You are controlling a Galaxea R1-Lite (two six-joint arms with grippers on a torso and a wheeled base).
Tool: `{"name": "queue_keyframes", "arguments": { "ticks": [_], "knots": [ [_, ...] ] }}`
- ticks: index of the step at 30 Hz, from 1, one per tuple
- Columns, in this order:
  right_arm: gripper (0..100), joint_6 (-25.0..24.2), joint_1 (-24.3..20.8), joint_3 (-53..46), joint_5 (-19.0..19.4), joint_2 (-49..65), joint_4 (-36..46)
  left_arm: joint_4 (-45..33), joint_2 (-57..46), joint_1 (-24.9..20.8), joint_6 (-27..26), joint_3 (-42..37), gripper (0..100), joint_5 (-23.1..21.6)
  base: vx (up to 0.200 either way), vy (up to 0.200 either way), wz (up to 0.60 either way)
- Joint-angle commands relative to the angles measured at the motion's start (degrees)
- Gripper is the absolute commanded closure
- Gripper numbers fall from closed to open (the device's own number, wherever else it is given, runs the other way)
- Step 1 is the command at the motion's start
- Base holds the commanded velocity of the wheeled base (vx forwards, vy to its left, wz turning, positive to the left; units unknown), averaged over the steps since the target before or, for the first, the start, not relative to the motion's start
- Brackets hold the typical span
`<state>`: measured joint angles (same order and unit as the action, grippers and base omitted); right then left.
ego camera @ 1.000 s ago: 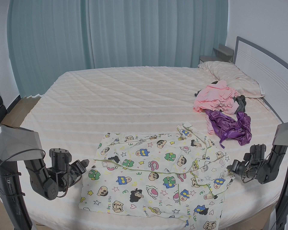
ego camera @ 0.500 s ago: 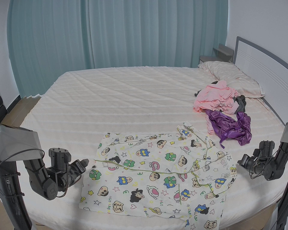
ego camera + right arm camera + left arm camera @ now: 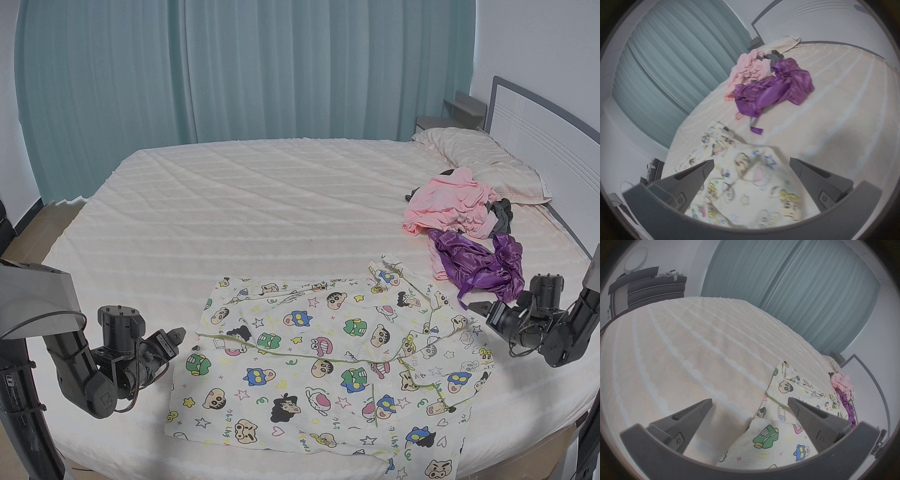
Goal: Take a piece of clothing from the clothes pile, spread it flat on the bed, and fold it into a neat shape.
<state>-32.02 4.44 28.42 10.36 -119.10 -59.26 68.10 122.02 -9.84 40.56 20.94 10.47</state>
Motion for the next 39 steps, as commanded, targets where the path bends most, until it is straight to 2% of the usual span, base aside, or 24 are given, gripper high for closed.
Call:
{"name": "queue_keyframes", "arguments": {
  "ticks": [1, 4, 9, 14, 20, 25, 31, 39],
  "knots": [
    [0, -5.94, -8.66, 9.03, -3.86, 2.21, 5.65, 0.11, -2.4, -1.15, -0.13, -0.64, 0, -0.01, 0.0, 0.0, 0.0],
    [0, -11.39, -12.79, 14.65, -5.18, 1.59, 9.07, 0.99, -3.71, -2.2, -0.13, -2.05, 0, -0.19, 0.0, 0.0, 0.0],
    [0, -16.67, -17.36, 24.14, -5.35, -2.98, 15.58, 5.82, -3.28, -2.73, -0.13, -3.45, 0, -0.45, 0.0, 0.0, 0.0],
    [0, -19.3, -18.32, 32.4, -5.44, -8.52, 19.0, 6.17, -3.28, -2.73, 0.05, -3.72, 0, -0.54, 0.0, 0.0, 0.0],
    [0, -20.01, -18.32, 37.59, -7.11, -13.35, 21.55, 6.17, -3.36, -2.82, 0.22, -3.37, 0, -0.45, 0.0, 0.0, 0.0],
    [0, -20.01, -18.32, 36.8, -7.37, -13.17, 21.55, 6.26, -3.89, -2.82, 1.37, -3.45, 0, -0.45, 0.0, 0.0, 0.0],
    [0, -20.09, -18.32, 37.41, -7.37, -13.44, 21.47, 6.26, -3.45, -3.7, 1.01, -3.72, 0, -0.36, 0.2, 0.0, 0.0],
    [0, -20.09, -19.82, 37.68, -7.46, -14.49, 21.2, 6.26, -3.28, -3.79, 0.93, -3.72, 0, -0.36, 0.0, 0.0, 0.0]
  ]
}}
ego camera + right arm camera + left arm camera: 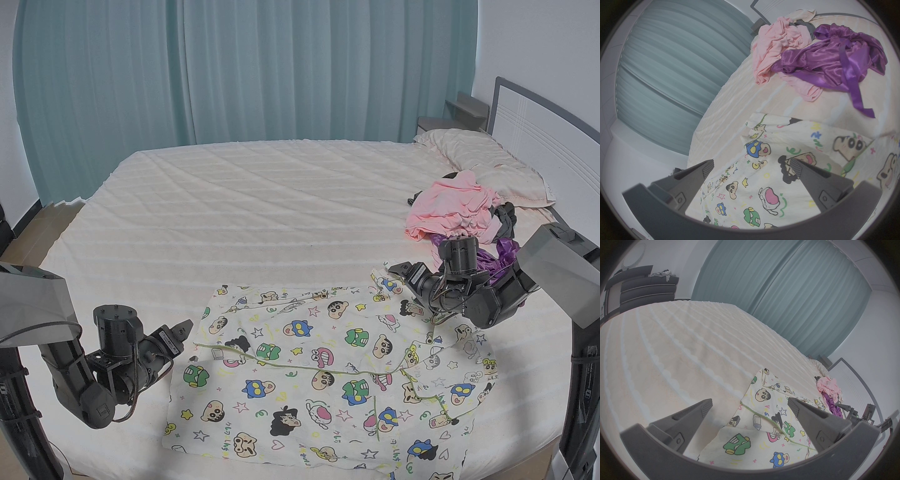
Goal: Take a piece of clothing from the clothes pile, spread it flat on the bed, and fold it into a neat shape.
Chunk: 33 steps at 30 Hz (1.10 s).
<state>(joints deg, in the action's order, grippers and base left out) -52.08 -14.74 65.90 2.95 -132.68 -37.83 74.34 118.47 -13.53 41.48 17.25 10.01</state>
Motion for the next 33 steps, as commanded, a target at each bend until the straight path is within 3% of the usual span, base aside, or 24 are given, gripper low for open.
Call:
{"name": "queue_keyframes", "arguments": {
  "ticks": [1, 7, 14, 23, 27, 33],
  "knots": [
    [0, -0.04, -0.73, 0.28, -0.05, -1.09, -0.23, 0.02, 0.27, -0.09, 0.0, -0.02, 0, 0.1, 0.0, 0.0, 0.0],
    [0, -0.04, -1.52, 1.07, -0.23, -2.67, -0.41, 0.02, 0.36, 0.0, 0.0, 0.06, 0, 0.19, 0.0, 0.0, 0.0],
    [0, 0.13, -0.03, 5.9, -3.92, -5.83, -0.32, 0.02, 0.71, 0.0, -0.09, 0.24, 0, 0.36, 0.0, 0.0, 0.0],
    [0, 2.24, 5.07, 9.95, -9.01, -9.09, -0.93, 0.02, 0.71, 0.0, 0.0, 0.33, 0, 0.45, 0.0, 0.0, 0.0],
    [0, 3.56, 8.41, 9.24, -10.77, -8.73, -6.56, 0.02, 0.71, 0.08, 0.0, 0.42, 0, 0.54, 0.0, 0.0, 0.0],
    [0, 4.09, 10.08, 7.31, -10.95, -8.03, -9.9, 0.02, 0.62, 0.08, 0.0, 0.5, 0, 0.54, 0.0, 0.0, 0.0]
  ]
}}
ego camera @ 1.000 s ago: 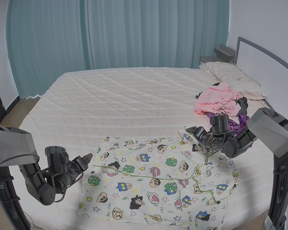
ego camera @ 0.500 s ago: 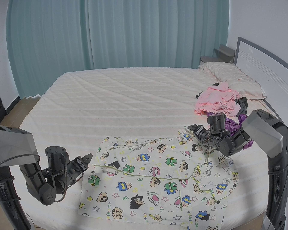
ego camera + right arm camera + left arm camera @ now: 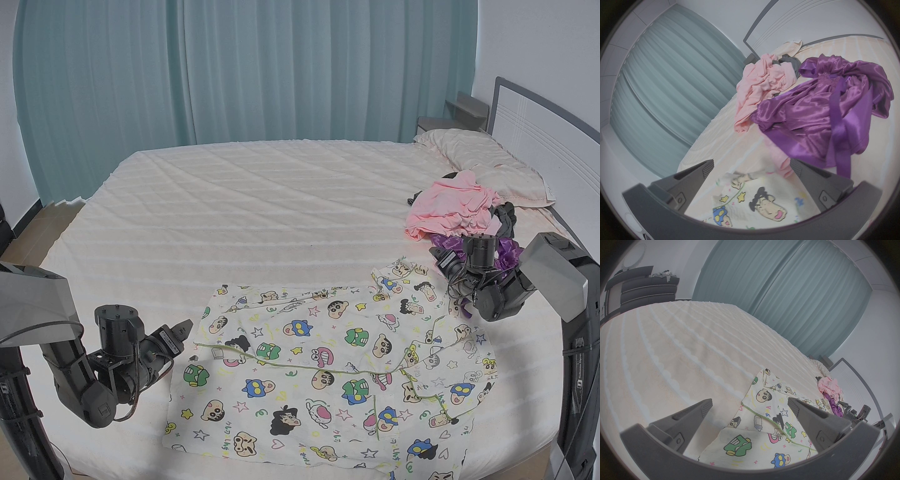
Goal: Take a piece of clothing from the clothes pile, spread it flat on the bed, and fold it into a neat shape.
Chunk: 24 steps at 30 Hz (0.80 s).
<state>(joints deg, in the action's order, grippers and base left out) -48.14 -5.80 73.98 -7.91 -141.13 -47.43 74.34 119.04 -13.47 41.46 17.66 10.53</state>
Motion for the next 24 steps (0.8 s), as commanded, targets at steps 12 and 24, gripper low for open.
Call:
{"name": "queue_keyframes", "arguments": {
  "ticks": [12, 24],
  "knots": [
    [0, -0.29, -2.72, -4.9, 0.97, 5.52, -2.4, 0.02, -0.04, 0.02, 0.02, 0.18, 0, -0.07, 0.0, 0.0, 0.0],
    [0, -0.64, -7.91, -8.95, 3.25, 6.13, -1.96, 0.02, -0.13, 0.02, 0.02, -0.17, 0, -0.43, 0.0, 0.0, 0.0]
  ]
}}
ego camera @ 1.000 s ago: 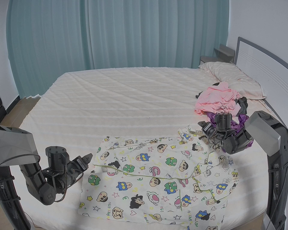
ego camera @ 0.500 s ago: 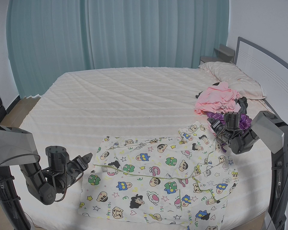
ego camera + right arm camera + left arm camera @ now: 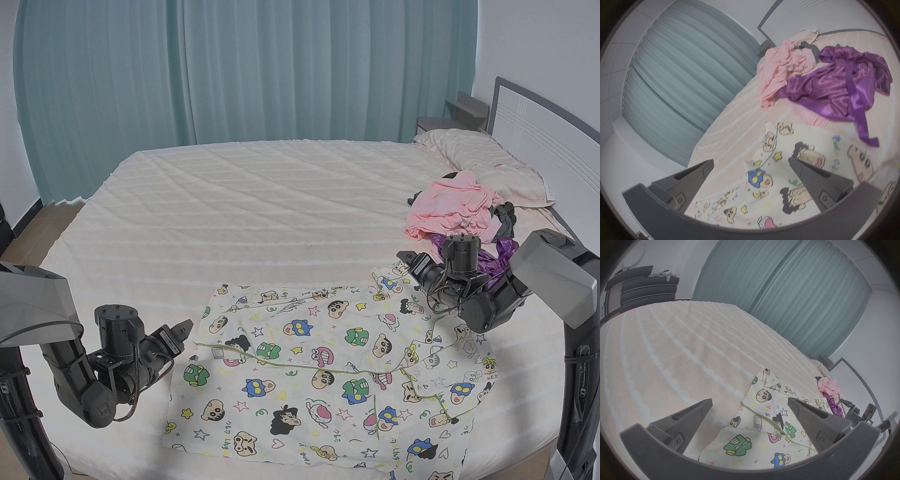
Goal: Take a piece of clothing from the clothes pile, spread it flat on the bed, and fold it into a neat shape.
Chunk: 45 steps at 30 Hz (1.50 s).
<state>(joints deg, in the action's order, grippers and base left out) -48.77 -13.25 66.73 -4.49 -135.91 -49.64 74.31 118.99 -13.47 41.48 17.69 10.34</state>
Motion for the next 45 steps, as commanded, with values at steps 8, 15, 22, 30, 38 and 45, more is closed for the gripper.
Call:
{"name": "queue_keyframes", "arguments": {
  "ticks": [8, 15, 22, 30, 38, 45],
  "knots": [
    [0, 2.81, 0.77, -17.95, 0.36, 11.55, -0.28, 0.04, -0.34, -0.86, 0.18, -0.64, 0, -0.41, 0.0, 0.0, 0.0],
    [0, 3.25, 1.03, -30.34, 0.44, 17.17, -8.37, 0.04, 0.19, -2.44, 0.26, 0.07, 0, -0.41, 0.0, 0.0, 0.0],
    [0, 3.07, 1.12, -45.2, 1.06, 21.74, -17.95, -6.29, 2.21, -3.58, 0.18, 9.65, 0, -0.58, 0.0, 0.0, 0.0],
    [0, -0.62, 0.95, -51.79, 3.43, 22.8, -22.96, -19.12, 6.95, -3.84, 3.78, 21.69, 0, -6.29, 0.0, 0.0, 0.0],
    [0, -2.03, 1.12, -52.58, 4.49, 22.53, -23.05, -19.12, 10.03, -3.76, 7.73, 22.21, 0, -6.29, 0.0, 0.0, 0.0],
    [0, -2.03, 1.3, -52.67, 4.49, 22.18, -23.13, -18.59, 7.04, -3.93, 8.7, 16.76, 0, -5.68, 0.0, 0.0, 0.0]
  ]
}}
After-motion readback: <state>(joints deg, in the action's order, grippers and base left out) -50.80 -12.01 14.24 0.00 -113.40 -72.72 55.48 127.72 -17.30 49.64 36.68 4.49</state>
